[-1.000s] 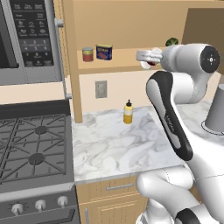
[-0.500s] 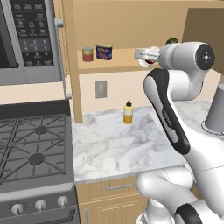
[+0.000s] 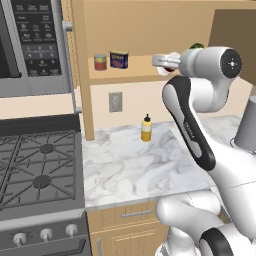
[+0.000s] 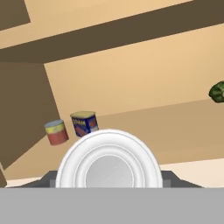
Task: Pick the cans from the counter and place them in their designated side in the cabinet.
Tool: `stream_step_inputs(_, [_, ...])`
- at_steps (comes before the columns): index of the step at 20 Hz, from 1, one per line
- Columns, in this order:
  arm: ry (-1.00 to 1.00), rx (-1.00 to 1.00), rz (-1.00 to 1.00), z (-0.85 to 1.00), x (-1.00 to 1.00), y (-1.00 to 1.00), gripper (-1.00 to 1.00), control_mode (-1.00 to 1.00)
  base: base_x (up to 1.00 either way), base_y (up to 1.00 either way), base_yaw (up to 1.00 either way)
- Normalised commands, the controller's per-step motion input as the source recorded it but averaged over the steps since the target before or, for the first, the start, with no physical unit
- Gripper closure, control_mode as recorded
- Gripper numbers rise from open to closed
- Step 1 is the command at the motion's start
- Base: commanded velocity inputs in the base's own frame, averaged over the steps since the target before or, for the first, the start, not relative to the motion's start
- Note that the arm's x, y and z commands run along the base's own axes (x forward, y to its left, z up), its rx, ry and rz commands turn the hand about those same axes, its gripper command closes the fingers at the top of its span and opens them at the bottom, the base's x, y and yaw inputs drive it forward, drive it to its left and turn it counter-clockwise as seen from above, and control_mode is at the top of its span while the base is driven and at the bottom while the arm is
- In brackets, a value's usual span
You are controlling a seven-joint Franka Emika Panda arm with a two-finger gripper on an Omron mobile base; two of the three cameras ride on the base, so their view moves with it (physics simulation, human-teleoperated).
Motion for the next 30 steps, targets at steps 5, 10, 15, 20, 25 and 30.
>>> stream_step_inputs(5, [0.00,0.00,0.01,0.00,0.16,0.00,1.00,-1.00,0.00,0.00,0.00])
stream_step_inputs(10, [0.00,-0.01,0.00,0.00,0.13,0.00,1.00,-1.00,0.00,0.00,0.00])
stream_step_inputs(15, [0.00,-0.01,0.00,0.00,0.10,0.00,1.00,-1.00,0.00,0.00,0.00])
stream_step_inputs(20, [0.00,-0.01,0.00,0.00,0.11,0.00,1.00,-1.00,0.00,0.00,0.00])
stream_step_inputs(25, [0.01,-0.01,0.00,0.00,0.12,0.00,1.00,-1.00,0.00,0.00,0.00])
stream_step_inputs(30, [0.03,-0.01,0.00,-0.02,0.14,0.00,1.00,-1.00,0.00,0.00,0.00])
